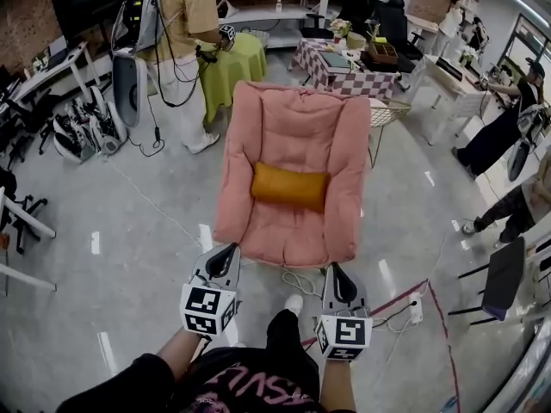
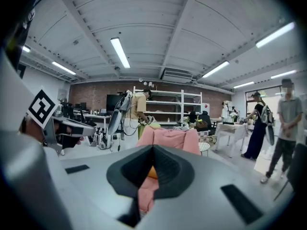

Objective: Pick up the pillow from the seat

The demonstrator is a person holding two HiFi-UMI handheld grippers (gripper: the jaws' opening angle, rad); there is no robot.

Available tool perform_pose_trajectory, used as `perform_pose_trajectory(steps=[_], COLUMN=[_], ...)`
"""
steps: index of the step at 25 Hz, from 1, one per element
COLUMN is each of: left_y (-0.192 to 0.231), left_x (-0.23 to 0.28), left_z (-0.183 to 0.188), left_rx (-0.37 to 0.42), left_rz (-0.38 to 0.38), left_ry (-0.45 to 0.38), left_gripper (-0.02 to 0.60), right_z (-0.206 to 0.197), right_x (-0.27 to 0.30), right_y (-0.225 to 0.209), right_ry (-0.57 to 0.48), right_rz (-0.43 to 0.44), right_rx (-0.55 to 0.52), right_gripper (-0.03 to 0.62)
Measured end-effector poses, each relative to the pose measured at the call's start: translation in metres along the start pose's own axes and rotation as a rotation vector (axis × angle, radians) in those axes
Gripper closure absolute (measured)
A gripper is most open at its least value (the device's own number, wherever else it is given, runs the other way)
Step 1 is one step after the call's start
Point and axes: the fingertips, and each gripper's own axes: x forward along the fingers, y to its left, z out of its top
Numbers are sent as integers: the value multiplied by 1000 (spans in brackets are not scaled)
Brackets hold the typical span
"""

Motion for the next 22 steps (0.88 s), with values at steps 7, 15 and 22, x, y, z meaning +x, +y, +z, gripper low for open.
perform_pose_trajectory(steps=[7, 15, 22], left_y=[2, -12, -22], left_x=[64, 160, 222], left_z=[0, 22, 39], left_rx=[-19, -17, -24], left_rz=[33, 87, 126], left_ry=[53, 85, 84], left_gripper=[573, 572, 574], right_z=[-8, -6, -7], right_x=[60, 141, 191], right_y=[-37, -103, -143], right_ry=[37, 62, 73], right_rz=[40, 121, 177], right_rx=[25, 36, 27], right_gripper=[574, 574, 574])
